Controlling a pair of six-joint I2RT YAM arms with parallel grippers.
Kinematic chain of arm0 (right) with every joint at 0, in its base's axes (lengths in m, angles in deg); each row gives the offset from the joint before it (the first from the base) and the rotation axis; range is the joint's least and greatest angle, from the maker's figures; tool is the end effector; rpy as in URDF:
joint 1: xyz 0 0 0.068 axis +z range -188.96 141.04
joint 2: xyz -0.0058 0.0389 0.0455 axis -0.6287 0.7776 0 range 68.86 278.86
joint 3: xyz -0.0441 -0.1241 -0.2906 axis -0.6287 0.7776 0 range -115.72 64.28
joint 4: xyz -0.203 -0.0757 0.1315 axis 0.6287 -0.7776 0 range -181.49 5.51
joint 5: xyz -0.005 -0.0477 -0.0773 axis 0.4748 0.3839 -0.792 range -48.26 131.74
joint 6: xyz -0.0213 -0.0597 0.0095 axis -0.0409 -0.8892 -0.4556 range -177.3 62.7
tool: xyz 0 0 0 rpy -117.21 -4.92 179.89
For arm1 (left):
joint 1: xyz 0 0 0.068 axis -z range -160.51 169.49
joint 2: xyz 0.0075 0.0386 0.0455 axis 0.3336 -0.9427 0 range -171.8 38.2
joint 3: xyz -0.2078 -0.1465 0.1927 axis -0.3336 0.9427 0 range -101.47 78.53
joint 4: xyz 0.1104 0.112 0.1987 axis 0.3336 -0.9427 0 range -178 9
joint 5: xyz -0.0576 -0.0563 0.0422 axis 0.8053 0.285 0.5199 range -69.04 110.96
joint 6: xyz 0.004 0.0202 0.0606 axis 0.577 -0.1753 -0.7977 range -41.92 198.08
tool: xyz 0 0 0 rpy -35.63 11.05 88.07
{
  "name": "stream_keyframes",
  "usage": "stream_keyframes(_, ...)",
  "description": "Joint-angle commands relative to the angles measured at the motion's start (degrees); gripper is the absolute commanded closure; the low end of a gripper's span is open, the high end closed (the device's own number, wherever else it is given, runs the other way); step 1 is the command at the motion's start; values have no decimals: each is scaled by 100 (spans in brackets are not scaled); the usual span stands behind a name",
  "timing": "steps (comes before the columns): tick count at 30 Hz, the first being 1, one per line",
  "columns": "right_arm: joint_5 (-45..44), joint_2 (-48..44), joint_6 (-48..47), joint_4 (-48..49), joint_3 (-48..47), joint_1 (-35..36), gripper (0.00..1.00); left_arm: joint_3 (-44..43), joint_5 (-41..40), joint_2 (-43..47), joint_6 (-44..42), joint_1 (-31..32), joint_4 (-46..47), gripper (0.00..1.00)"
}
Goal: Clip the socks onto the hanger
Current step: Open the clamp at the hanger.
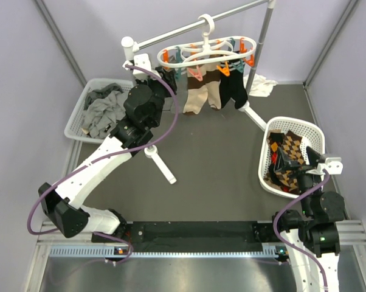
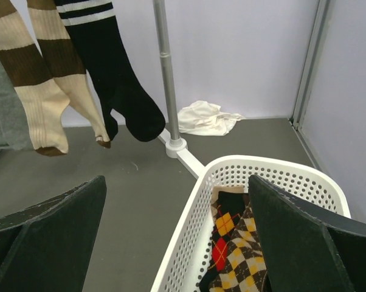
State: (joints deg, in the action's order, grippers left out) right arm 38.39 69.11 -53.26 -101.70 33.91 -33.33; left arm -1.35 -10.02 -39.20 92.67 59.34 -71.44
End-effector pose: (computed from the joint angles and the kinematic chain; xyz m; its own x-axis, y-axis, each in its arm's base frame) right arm 0.0035 -0.0026 0.3129 0.2189 0.0922 -0.9714 -0.0567 0.9950 0.0817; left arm 0.2464 -0.1725 0.5120 0.1139 -0.3763 -0.9195 0.1980 0.9155 -0.3502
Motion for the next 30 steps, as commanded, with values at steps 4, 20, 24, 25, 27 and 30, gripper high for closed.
stream_keyframes(4,107,-343,88,96,-100,96,1,-213,189,59,-281,22,81,74)
stream_keyframes(20,-683,5070,1750,-3402,-3106,79,1,130,461,288,-677,13,143,87)
stream_keyframes(24,-913,6115,2057,-3517,-3361,-227,1,95,426,340,-773,13,72,89)
stream_keyframes(25,-799,6266,2119,-3387,-3422,-377,1,95,418,358,-808,22,81,89)
stream_keyframes(27,-580,6574,2145,-3105,-3449,-937,1,113,400,419,-852,22,72,90)
stream_keyframes(30,-412,7154,2277,-2490,-3405,-1492,4,165,330,489,-931,13,107,91)
